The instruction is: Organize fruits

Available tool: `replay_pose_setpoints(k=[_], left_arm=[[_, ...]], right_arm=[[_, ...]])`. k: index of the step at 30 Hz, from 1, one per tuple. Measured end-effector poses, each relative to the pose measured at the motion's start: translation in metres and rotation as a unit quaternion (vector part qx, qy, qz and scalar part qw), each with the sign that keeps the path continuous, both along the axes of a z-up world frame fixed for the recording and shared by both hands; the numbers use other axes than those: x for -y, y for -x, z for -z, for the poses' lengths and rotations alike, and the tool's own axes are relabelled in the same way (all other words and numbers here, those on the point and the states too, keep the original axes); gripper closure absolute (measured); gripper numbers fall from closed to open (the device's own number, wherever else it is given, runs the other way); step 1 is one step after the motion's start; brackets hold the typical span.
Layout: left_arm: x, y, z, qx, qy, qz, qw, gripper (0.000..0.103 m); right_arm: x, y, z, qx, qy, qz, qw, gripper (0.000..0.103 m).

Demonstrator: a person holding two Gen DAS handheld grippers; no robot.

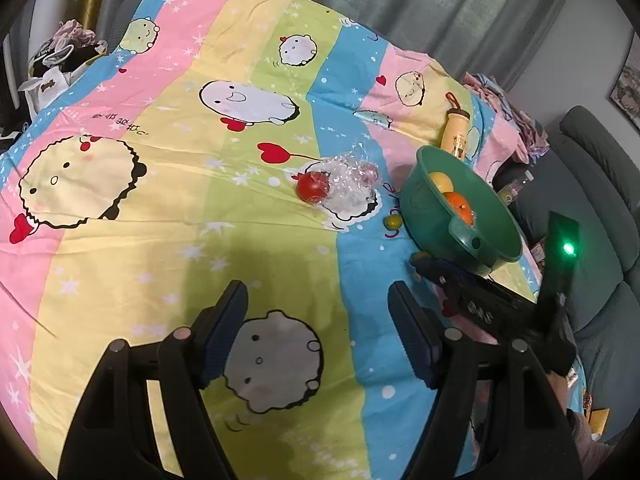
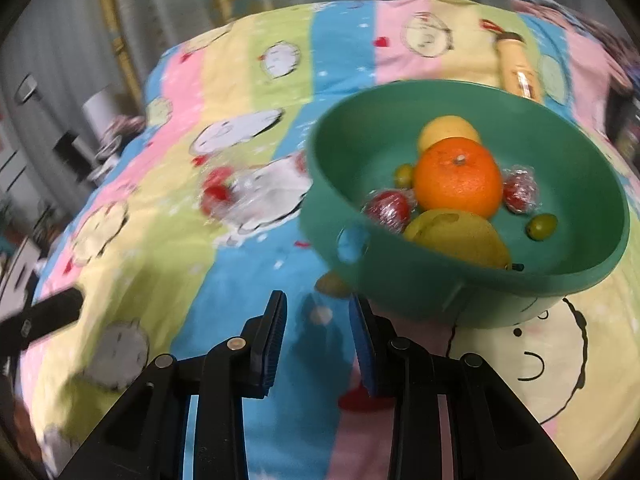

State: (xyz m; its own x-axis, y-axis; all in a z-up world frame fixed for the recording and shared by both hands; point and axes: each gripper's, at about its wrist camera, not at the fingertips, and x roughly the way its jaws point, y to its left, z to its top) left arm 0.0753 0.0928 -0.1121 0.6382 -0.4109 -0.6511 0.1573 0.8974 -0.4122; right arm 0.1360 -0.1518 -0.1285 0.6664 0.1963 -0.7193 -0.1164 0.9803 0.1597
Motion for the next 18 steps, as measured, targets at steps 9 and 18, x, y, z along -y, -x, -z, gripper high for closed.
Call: replay_pose_setpoints(k=[9,18], left_arm=[[-0.025,0.004,0.007,0.005,0.023,-0.004,0.9997,0.029],[-0.013,0.004,0.009,0.002,0.021,0.016,0.9996,0.029]], right_arm=[[-0.004,-0.018,0.011,-0.023,-0.022,0.074,0.997,0.07],[0.008,-0.024,0.014,-0.029,-0.061,0.056,0.996,0.081]])
